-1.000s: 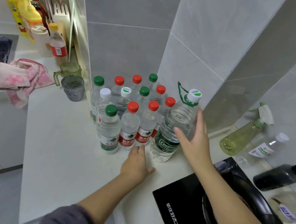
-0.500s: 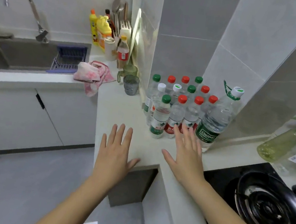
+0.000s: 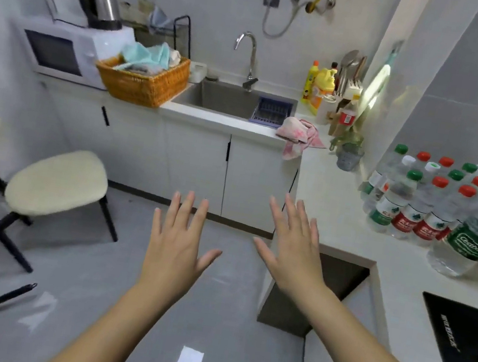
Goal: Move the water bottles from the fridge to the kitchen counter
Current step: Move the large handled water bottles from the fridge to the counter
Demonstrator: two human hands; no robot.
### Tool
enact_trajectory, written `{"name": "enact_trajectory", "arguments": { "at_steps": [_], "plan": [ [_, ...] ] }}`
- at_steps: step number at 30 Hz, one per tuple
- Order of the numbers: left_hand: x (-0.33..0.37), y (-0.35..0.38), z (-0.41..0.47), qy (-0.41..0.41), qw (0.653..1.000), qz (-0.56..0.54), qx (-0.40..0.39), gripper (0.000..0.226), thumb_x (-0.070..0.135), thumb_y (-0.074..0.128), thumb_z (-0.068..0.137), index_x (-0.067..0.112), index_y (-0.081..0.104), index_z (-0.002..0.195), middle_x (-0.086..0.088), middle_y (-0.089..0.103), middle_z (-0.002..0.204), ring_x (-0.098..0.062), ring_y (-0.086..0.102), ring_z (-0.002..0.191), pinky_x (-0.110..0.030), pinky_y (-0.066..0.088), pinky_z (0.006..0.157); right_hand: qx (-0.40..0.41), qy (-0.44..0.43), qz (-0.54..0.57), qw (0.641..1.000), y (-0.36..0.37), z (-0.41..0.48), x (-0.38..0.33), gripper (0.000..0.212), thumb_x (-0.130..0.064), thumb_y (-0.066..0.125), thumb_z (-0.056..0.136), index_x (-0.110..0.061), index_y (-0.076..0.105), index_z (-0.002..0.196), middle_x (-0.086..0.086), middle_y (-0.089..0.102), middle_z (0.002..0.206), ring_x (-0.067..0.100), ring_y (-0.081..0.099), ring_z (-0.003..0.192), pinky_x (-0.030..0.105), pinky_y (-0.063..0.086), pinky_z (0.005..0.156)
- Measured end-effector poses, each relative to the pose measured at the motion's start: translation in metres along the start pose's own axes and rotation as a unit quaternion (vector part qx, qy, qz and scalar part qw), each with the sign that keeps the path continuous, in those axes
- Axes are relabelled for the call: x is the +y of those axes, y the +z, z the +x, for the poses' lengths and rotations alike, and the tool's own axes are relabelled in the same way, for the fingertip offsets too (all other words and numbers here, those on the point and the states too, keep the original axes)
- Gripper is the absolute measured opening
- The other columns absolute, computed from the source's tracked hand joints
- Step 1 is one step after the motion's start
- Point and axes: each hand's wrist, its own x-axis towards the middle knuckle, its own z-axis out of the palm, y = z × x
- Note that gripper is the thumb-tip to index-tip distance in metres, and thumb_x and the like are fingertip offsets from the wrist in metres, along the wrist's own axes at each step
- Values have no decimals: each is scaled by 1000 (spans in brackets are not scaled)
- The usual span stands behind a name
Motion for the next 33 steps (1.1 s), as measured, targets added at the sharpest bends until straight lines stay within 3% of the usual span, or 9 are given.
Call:
{"name": "enact_trajectory", "arguments": {
  "at_steps": [4,18,24,33],
  "plan": [
    [-49,-47,-54,-64,997,21,36,84,52,64,84,10,32,150,-16,24,158,-35,13,148,-58,20,115,-7,-77,28,997,-8,-5,-76,77,-57,38,97,-35,-8,155,-3,-13,165,19,-19,150,46,-5,122],
    [-137,-126,-169,-269,952,116,85,84,59,49,89,17,16,155,-12,12,162,-31,-1,150,-54,9,119,-27,-318,56,946,4,1,-246,77,-58,36,97,-35,-9,154,-2,-10,165,21,-17,150,47,-4,121],
    [-175,-148,-215,-320,929,147,109,87,53,68,80,12,36,149,-18,33,154,-38,24,145,-61,30,110,-34,-384,57,921,17,-16,-313,76,-57,37,97,-34,-7,155,-1,-9,165,22,-14,151,42,-9,119],
    [-279,-195,-319,-346,918,159,115,85,54,65,82,15,33,150,-16,28,156,-35,17,147,-60,20,113,-42,-416,69,906,43,-76,-455,74,-59,35,98,-34,-4,156,-1,-7,165,23,-11,152,46,1,122]
  ]
}}
